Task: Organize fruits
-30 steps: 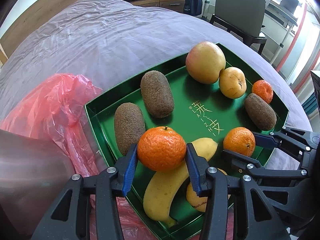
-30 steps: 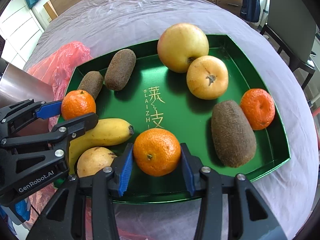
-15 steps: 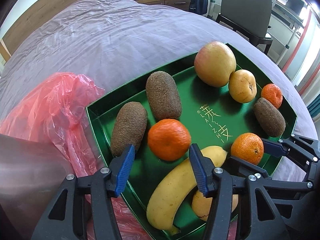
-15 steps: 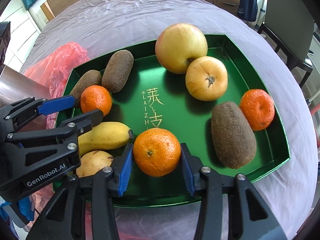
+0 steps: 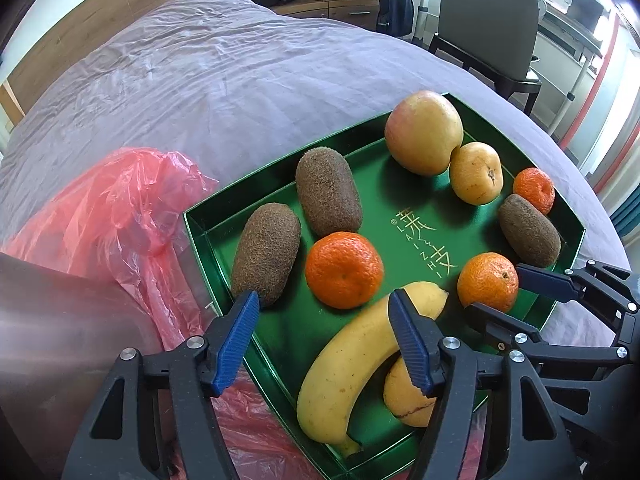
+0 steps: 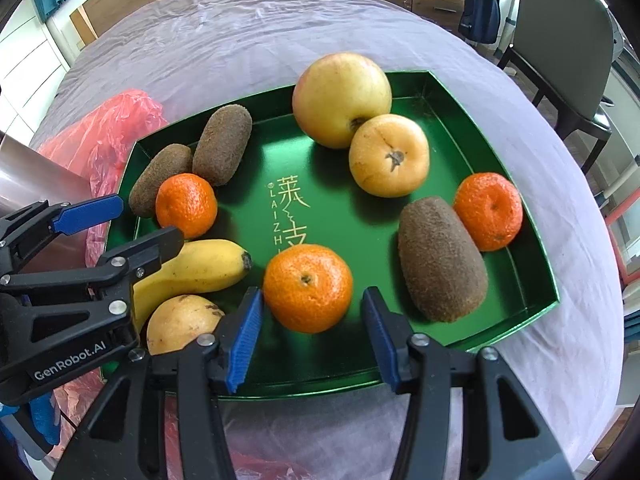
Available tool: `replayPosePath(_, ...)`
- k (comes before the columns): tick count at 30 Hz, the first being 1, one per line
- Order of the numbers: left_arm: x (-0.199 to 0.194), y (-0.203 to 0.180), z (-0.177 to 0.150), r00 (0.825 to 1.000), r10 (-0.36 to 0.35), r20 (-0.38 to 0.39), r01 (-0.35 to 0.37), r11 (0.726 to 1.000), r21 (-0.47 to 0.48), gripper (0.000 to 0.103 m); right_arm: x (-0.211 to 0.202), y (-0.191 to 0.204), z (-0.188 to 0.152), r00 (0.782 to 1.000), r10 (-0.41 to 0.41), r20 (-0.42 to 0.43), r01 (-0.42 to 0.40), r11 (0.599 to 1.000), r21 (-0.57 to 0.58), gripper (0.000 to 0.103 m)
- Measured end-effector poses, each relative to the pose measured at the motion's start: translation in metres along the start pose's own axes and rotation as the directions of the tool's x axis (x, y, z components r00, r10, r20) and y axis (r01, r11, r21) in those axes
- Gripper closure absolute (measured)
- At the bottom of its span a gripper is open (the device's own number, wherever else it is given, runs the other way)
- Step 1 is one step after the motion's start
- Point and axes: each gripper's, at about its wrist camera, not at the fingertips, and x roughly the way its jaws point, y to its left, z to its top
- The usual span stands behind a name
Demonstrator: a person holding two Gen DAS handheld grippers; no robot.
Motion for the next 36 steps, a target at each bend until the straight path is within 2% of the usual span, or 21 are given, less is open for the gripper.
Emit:
replayPosePath(3,-0.006,0.0,-0.002,1.0,-0.005,0.022,0.005,1.0,-0.009,0.03,-0.004,0.001,-0.002,1.0,-0.015,0.003,0.015,1.0,-0.005,0.054)
replayPosePath(7,-0.011,0.001,-0.007,0.999,-0.021,0.039,0.021,1.0,-0.013,0.027,-0.006,0.002,-0.005,1.0,-0.028,0.003,0.028,1.0,-0.001,0.053)
replayPosePath(9,-0.014,0.003,-0.01,0.998,-0.025,0.051,0.026,0.999,-0.02,0.025,-0.007,0.002,-0.007,0.999,-0.032,0.007,0.032,0.999,0.005,0.047)
replayPosePath(11,-0.018,0.003,-0.012,0.997,-0.025,0.066,0.026,0.999,-0.019,0.025,-0.009,0.002,-0.01,0.999,-0.037,0.012,0.037,0.999,0.008,0.043)
replayPosePath(16,-0.032,0.002,-0.022,0.992,-0.035,0.123,0.037,0.999,-0.009,0.024,-0.014,0.004,-0.017,0.998,-0.053,0.035,0.053,0.999,0.009,0.042)
replayPosePath(20,-0.044,0.005,-0.033,0.988,-0.047,0.15,0.05,0.999,-0.016,0.024,-0.021,0.006,-0.02,0.995,-0.075,0.062,0.074,0.997,0.015,0.029)
replayPosePath(22,-0.049,0.006,-0.039,0.986,-0.051,0.16,0.054,0.998,-0.014,0.024,-0.025,0.007,-0.023,0.993,-0.089,0.077,0.088,0.996,0.018,0.028)
replayPosePath(32,-0.091,0.002,-0.087,0.972,-0.109,0.207,0.11,0.994,0.008,0.024,-0.047,0.016,-0.045,0.979,-0.145,0.147,0.144,0.989,0.012,0.012)
replayPosePath(36,-0.116,0.001,-0.117,0.963,-0.128,0.238,0.127,0.992,0.021,0.024,-0.059,0.026,-0.058,0.971,-0.141,0.191,0.142,0.99,0.005,0.01)
